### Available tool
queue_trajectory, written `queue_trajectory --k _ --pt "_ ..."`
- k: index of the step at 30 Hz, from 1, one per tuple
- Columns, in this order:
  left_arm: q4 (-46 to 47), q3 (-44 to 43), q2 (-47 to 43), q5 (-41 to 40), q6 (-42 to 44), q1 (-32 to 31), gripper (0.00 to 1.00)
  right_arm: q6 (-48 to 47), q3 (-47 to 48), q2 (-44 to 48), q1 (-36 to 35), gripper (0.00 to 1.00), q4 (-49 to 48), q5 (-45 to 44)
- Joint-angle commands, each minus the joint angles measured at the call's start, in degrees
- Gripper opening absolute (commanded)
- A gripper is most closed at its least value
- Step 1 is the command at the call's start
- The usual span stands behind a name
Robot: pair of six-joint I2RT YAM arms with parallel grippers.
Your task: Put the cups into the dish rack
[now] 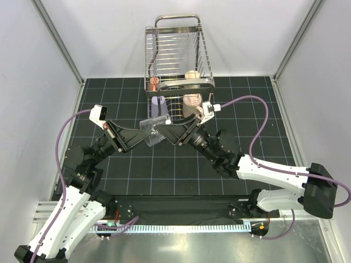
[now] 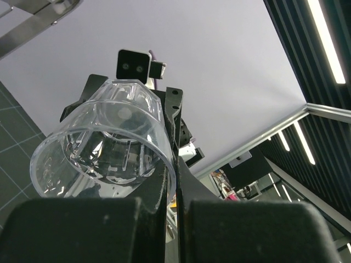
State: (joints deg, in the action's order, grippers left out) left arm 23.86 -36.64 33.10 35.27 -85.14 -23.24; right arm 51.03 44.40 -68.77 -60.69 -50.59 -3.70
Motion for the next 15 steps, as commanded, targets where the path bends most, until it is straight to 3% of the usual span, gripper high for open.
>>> queue_trajectory --k 1,2,3,4,5,6,7,8,10,12,13,15 --pt "5.3 -2.4 -0.7 0.9 -0.5 -0.2 0.00 -1.7 3.1 -0.3 -0.4 0.60 -3.6 1.3" --pt "5.2 -2.6 -0.4 1.0 -0.5 -0.2 0.00 -2.5 3.2 -0.2 -0.4 0.48 -3.5 1.7" --pt "5.0 -2.7 -0.2 1.5 -0.1 -0.2 0.00 -3.5 3.9 0.0 -0.3 0.12 -2.9 2.0" --pt "2.3 -3.2 0.0 1.8 1.2 -0.2 0.01 -5.3 4.6 0.4 -0.3 0.04 0.6 2.4" --pt "-1.1 -5.3 -0.1 2.2 3.2 -0.2 0.06 -6.6 5.7 0.6 -0.3 0.04 2.6 3.0" --pt "-5.5 -6.8 -0.5 2.1 9.3 -0.2 0.17 -8.4 7.8 0.9 -0.3 0.04 4.3 3.0" --pt "-15.7 -8.3 -0.9 0.2 12.2 -0.2 0.28 -12.1 8.8 1.3 -0.4 0.04 7.9 5.1" --pt "-19.5 -10.4 -2.2 -1.1 14.6 -0.2 0.46 -14.4 9.9 2.4 -0.4 0.04 10.0 5.5" --pt "-27.8 -11.7 -3.5 -5.7 20.2 -0.2 0.64 -20.4 15.0 3.4 -0.3 0.04 19.1 4.1" --pt "-32.9 -14.0 -4.5 -8.5 23.4 -0.2 0.69 -23.1 22.0 3.4 0.2 0.04 26.4 2.0" --pt "-36.1 -14.5 -4.8 -10.5 25.7 -0.2 0.77 -25.5 23.9 3.2 0.9 0.04 30.4 2.1" --pt "-39.7 -16.3 -5.9 -13.4 27.7 -0.2 0.85 -29.0 28.5 2.7 1.2 0.04 33.3 1.6"
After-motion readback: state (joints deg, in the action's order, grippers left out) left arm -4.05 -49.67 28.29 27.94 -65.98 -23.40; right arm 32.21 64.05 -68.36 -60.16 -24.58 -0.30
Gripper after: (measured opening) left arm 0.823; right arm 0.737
